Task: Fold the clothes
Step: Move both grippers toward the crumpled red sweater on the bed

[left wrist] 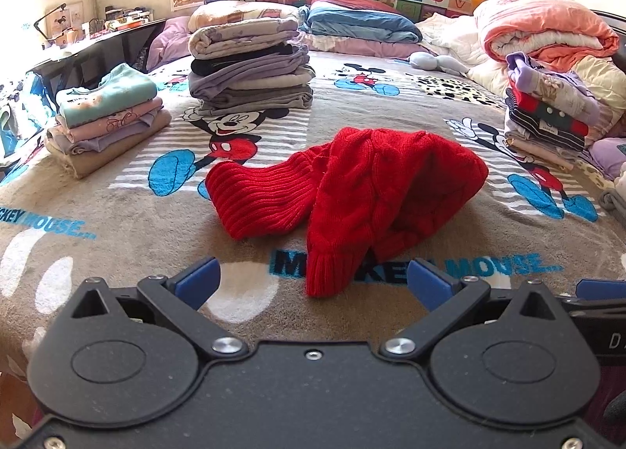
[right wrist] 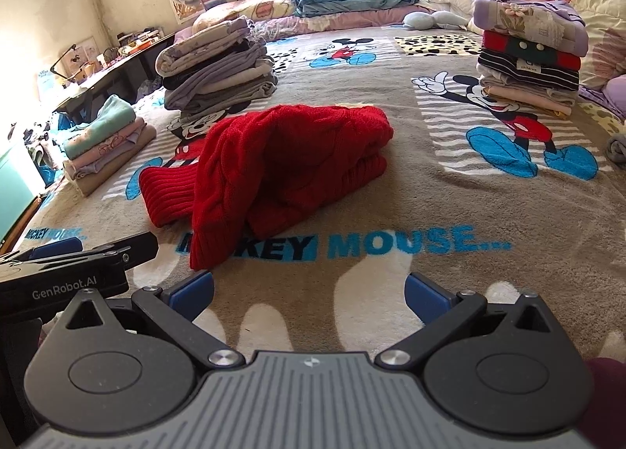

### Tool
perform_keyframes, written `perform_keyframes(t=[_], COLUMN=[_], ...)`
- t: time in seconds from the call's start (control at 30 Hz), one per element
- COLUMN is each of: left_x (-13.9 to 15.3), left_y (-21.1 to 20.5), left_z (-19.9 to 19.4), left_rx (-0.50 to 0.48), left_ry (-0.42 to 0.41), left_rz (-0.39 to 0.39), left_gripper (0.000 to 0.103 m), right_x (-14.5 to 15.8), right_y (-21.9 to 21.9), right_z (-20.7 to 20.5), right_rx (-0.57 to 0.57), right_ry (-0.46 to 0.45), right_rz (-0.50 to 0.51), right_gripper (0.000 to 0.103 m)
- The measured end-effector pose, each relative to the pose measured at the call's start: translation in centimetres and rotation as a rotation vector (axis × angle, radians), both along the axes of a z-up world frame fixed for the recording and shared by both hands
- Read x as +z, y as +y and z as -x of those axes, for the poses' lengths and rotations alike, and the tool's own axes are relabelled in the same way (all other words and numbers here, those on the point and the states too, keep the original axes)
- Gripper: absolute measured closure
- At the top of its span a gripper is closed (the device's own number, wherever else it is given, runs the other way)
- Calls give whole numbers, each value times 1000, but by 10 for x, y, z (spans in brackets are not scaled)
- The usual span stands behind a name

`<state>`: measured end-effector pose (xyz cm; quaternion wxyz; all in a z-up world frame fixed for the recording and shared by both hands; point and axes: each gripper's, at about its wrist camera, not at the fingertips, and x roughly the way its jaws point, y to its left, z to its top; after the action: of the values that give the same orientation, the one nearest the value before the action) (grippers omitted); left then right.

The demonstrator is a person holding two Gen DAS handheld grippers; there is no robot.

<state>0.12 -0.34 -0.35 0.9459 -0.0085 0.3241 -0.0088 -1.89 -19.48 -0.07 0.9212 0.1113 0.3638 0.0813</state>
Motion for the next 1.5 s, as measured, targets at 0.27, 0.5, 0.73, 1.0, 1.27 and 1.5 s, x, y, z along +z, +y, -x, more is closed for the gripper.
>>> perform_keyframes(t=[0.27,0.5,0.73,1.0,1.27,1.5], left_x=[-1,-3,1,5,10,16], left_y=[-3,-4,-4,-4,-4,-4], left_z=[2,2,4,8,13,18], left_rx=[-11,-18,-17,-22,-22,-24], left_ry=[16,39,32,19,6,-11], left_rz=[-19,-27,-20,-14,-10,-9], left_gripper=[0,0,0,0,0,0], right_x=[15,-2,-4,-4,5,2], right_y=[31,4,-10,-11,15,-18], right_z=[-5,-10,4,12,-1,23], right_rx=[2,13,31,40,40,44], right_ry=[32,32,23,16,14,3], right_rz=[12,26,31,39,55,54], right_gripper=[0,0,0,0,0,0])
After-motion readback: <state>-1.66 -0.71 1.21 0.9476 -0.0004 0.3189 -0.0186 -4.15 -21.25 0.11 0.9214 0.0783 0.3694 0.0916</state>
